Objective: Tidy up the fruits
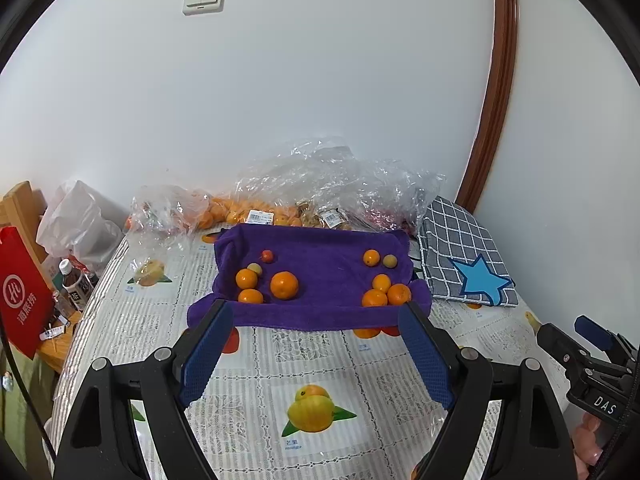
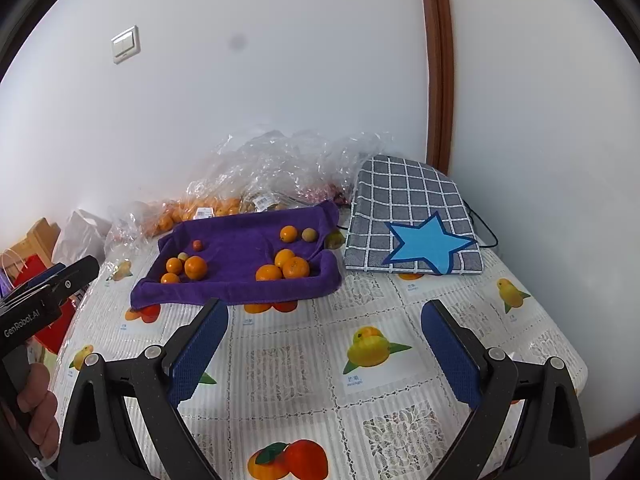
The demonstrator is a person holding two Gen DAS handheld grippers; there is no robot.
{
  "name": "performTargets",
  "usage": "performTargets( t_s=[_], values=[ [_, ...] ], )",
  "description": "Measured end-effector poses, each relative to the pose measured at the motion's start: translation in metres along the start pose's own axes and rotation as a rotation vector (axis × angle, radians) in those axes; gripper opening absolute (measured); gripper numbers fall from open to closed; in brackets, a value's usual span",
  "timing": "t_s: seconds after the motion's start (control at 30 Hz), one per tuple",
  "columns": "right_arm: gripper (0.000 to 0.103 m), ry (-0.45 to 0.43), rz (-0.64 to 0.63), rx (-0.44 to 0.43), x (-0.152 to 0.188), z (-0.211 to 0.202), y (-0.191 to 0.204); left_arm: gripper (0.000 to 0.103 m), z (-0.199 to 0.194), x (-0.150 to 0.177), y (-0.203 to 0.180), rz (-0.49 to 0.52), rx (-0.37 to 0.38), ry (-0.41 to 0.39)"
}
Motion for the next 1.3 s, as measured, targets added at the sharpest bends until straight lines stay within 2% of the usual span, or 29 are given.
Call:
performTargets(
  t_s=[1.3],
  values=[
    [0.096,-0.012,-0.016,0.000,-0.001,-0.008,0.013,0.084,-0.007,0.005,0.005,-0.009,0.006,-0.003]
  ],
)
Point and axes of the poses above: each gripper's, at about its wrist camera, not at the fingertips, and z roughly the way its jaws point, y to its left, x to its underside, the point moved 10 cm from there along z, roughly the way its jaws point, and after that the axes turned 6 degrees about y, right-handed, at the moved point
